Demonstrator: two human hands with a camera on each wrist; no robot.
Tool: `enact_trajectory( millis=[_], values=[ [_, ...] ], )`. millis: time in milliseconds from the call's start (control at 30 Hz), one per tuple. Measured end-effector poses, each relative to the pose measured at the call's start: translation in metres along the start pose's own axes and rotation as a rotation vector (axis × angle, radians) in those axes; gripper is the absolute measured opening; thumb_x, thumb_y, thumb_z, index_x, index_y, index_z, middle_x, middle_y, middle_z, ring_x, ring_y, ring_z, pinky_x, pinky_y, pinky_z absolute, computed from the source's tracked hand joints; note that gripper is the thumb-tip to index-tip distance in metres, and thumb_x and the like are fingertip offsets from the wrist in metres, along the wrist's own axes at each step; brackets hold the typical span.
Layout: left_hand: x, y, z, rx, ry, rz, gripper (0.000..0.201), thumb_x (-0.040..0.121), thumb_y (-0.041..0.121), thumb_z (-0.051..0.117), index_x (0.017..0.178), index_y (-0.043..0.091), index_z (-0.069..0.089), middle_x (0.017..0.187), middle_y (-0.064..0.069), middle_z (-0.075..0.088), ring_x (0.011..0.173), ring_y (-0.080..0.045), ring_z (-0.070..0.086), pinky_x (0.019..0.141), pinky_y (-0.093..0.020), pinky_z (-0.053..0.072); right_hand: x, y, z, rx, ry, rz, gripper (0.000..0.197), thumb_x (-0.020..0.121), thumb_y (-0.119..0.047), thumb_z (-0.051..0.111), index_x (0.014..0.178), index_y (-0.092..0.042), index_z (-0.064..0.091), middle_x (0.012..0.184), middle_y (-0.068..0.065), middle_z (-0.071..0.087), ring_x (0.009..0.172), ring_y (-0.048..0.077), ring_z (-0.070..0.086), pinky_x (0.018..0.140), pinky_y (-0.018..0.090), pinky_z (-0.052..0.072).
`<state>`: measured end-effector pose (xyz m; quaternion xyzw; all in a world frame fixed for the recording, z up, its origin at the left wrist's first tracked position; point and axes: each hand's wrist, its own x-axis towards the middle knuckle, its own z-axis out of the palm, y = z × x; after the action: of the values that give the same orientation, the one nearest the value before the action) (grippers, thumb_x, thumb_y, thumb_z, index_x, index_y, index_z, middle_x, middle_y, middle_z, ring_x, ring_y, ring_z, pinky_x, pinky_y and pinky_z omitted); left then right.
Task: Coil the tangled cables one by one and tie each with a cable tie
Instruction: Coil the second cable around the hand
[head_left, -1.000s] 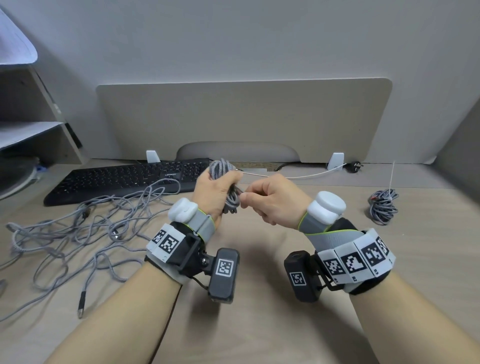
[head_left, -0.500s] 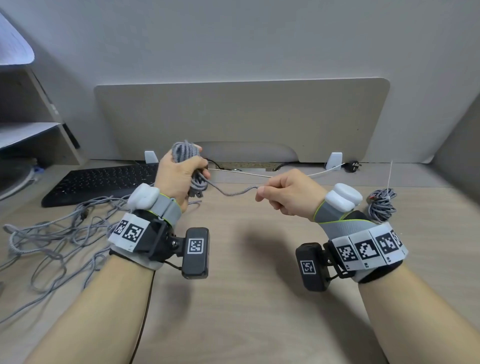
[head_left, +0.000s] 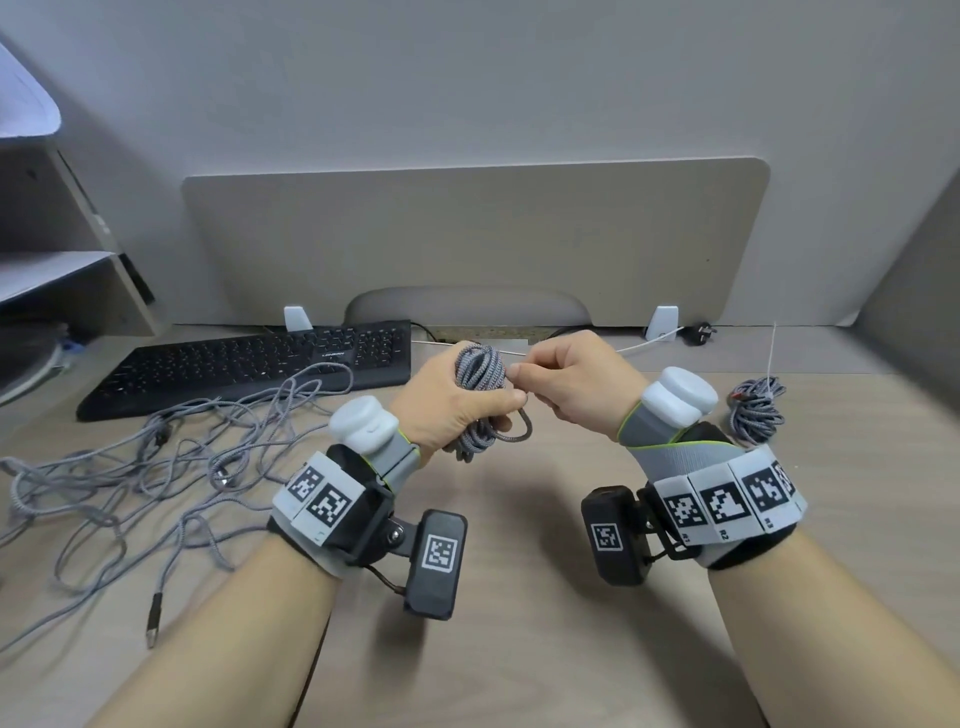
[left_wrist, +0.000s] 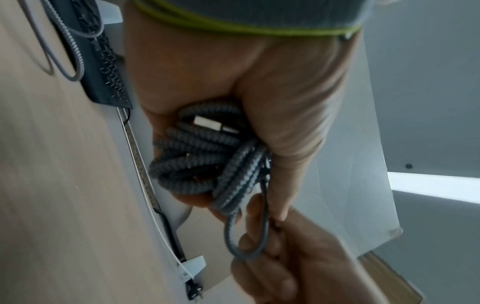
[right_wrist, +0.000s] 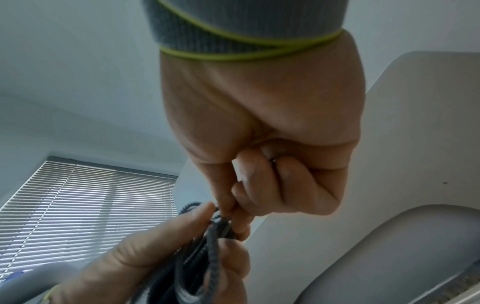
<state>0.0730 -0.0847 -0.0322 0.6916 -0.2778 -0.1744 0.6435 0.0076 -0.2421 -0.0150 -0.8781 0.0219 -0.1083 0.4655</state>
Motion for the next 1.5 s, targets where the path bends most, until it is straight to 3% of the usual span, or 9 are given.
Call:
enact_trajectory(
  millis=[233,400,533,700,900,1000,1200,1300,1500],
  values=[
    [0.001,-0.005,0.008,-0.105,0.024,-0.046,0.026,0.077,-0.023,0.052,0.091,-0.002,0.054,0.073,-0.018,0.067,0.068,-0.039,0.070,0.062,-0.039,0.058,0.001,0.000,0.002,-0.067,-0.006,-0.008,0.034,0.096,-0.027,0.056,0.070,-0.007,0.068,0.059,0.003,0.044,0.045,0.011,0.032,0.050,0.026,0.029],
    [0.000,-0.007,0.009,-0.101,0.020,-0.084,0.018,0.074,-0.016,0.055,0.080,0.001,0.052,0.060,-0.014,0.053,0.044,-0.029,0.059,0.054,-0.034,0.050,0.001,0.000,0.003,-0.079,-0.024,0.003,0.033,0.096,-0.027,0.055,0.065,-0.018,0.063,0.067,0.009,0.043,0.046,0.013,0.031,0.049,0.026,0.028],
    [0.000,-0.009,0.008,-0.160,-0.039,-0.075,0.020,0.078,0.008,0.067,0.090,0.003,0.051,0.055,-0.007,0.046,0.043,-0.023,0.050,0.050,-0.031,0.046,0.002,0.002,0.000,-0.028,-0.010,-0.005,0.034,0.096,-0.026,0.056,0.065,-0.014,0.062,0.066,0.011,0.039,0.048,0.017,0.030,0.047,0.026,0.025],
    [0.004,-0.011,0.007,-0.179,0.000,-0.068,0.028,0.078,-0.005,0.071,0.088,0.008,0.049,0.069,-0.008,0.049,0.047,-0.024,0.052,0.052,-0.033,0.049,0.002,0.004,-0.003,0.011,-0.004,0.004,0.034,0.097,-0.027,0.056,0.066,-0.016,0.064,0.062,0.010,0.038,0.044,0.017,0.031,0.046,0.024,0.026],
    [0.011,-0.013,-0.004,-0.268,0.171,0.026,0.026,0.084,-0.001,0.067,0.083,0.007,0.043,0.059,-0.007,0.045,0.041,-0.021,0.048,0.048,-0.031,0.046,0.001,0.001,0.000,0.099,0.009,0.016,0.028,0.099,-0.016,0.049,0.080,-0.007,0.067,0.056,-0.001,0.045,0.041,0.012,0.038,0.046,0.022,0.033],
    [0.015,-0.014,-0.014,-0.322,0.268,0.034,0.022,0.091,0.001,0.062,0.084,0.008,0.043,0.062,-0.009,0.040,0.044,-0.021,0.046,0.047,-0.030,0.046,0.000,0.000,-0.001,0.085,0.012,0.006,0.025,0.097,-0.011,0.048,0.081,-0.005,0.066,0.067,0.004,0.065,0.047,0.017,0.050,0.052,0.028,0.040],
    [0.013,-0.016,0.001,-0.345,0.204,0.042,0.029,0.082,0.020,0.072,0.086,0.006,0.047,0.065,-0.008,0.046,0.050,-0.024,0.048,0.052,-0.034,0.048,0.000,-0.002,0.007,0.196,-0.012,-0.019,0.011,0.094,0.001,0.053,0.085,-0.005,0.056,0.062,0.007,0.065,0.044,0.018,0.056,0.046,0.027,0.043],
    [0.011,-0.018,0.006,-0.318,0.197,0.033,0.045,0.076,0.026,0.076,0.097,-0.006,0.052,0.076,-0.017,0.055,0.066,-0.029,0.055,0.062,-0.037,0.049,-0.001,-0.002,0.010,0.228,-0.063,-0.036,0.006,0.094,-0.001,0.054,0.089,-0.002,0.052,0.063,0.011,0.064,0.043,0.019,0.055,0.045,0.027,0.040],
    [0.010,-0.019,0.007,-0.426,0.193,0.011,0.022,0.085,0.005,0.069,0.102,-0.001,0.057,0.082,-0.014,0.064,0.072,-0.026,0.061,0.070,-0.038,0.054,-0.002,-0.003,0.014,0.208,-0.025,0.002,0.017,0.093,-0.010,0.061,0.084,-0.006,0.047,0.054,0.011,0.062,0.035,0.020,0.045,0.039,0.023,0.034]
  ],
)
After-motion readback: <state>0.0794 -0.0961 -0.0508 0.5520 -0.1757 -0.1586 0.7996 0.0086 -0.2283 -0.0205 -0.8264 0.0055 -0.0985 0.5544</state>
